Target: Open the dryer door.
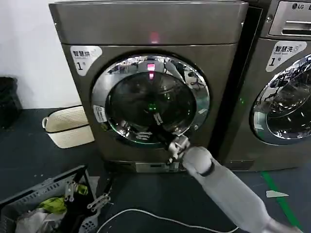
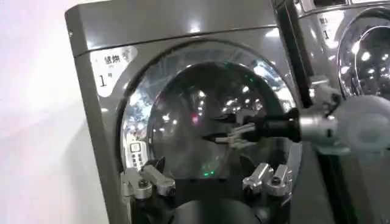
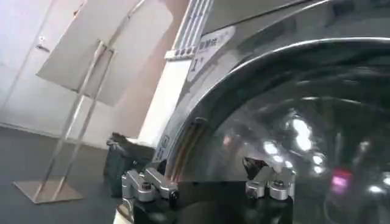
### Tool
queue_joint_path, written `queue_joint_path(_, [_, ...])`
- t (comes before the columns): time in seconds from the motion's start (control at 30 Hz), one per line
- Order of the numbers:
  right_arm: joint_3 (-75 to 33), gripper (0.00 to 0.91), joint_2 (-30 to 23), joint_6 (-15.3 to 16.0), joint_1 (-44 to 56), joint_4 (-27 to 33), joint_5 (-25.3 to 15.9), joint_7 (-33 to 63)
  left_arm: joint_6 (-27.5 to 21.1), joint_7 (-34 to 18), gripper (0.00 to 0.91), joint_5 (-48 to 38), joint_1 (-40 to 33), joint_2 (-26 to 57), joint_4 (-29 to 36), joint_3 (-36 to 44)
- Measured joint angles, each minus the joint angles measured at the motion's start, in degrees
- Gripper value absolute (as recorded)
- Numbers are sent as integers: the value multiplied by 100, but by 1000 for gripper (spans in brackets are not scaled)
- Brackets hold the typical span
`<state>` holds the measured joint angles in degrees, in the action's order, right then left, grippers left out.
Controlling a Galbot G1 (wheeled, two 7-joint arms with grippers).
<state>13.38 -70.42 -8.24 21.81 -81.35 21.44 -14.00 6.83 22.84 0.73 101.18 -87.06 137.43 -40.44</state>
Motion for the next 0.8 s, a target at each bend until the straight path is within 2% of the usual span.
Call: queue_joint_path(0.8, [217,907,-1199,-350,-819,1755,-70,-464,26,-2,907,-36,24,-39,-22,-61])
